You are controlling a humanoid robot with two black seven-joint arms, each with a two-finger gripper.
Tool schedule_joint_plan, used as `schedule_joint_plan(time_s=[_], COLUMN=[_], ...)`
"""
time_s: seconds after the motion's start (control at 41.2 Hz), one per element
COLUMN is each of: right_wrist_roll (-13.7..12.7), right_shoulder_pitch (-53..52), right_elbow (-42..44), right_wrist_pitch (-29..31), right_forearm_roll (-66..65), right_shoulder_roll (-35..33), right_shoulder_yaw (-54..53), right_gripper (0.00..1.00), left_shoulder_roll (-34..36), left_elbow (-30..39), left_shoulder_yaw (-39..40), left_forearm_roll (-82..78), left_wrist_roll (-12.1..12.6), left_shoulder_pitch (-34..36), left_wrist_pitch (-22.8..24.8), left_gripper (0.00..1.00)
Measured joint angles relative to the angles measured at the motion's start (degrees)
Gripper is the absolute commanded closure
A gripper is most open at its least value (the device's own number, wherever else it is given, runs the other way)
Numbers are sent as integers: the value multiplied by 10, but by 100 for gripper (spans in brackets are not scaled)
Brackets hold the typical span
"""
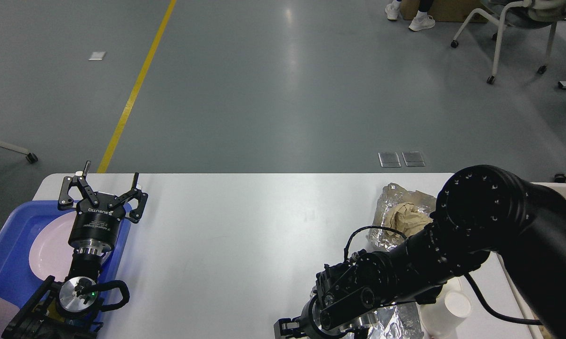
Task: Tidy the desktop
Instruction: 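Lower the right gripper onto the nearer foil tray and grasp it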
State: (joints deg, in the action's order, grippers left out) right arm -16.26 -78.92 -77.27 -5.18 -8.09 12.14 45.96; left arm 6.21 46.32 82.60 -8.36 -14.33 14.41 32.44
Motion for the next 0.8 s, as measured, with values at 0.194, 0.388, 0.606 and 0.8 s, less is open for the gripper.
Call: schedule_joint_plan(time_s=[0.194,0.388,0.606,0.8], right_wrist_roll=[0,0,1,1], right_shoulder_pitch=[-2,2,5,10], right_elbow=[9,28,29,19], right_wrist_pitch=[0,1,11,19], right_forearm_roll=[-5,-6,-6,-1], right_shoulder_roll=[-3,-4,-11,-9], right_shoulder_yaw=[22,54,67,61], right_gripper=[28,47,100,100], left_shoulder_roll=[0,0,0,0], left_elbow=[0,0,0,0], left_shoulder_yaw=[0,0,0,0], left_forearm_roll=[0,0,0,0], left_wrist_roll=[0,0,0,0], left_shoulder_pitch=[0,0,0,0], left_wrist_pitch=[1,1,1,1], left_gripper=[4,4,4,4])
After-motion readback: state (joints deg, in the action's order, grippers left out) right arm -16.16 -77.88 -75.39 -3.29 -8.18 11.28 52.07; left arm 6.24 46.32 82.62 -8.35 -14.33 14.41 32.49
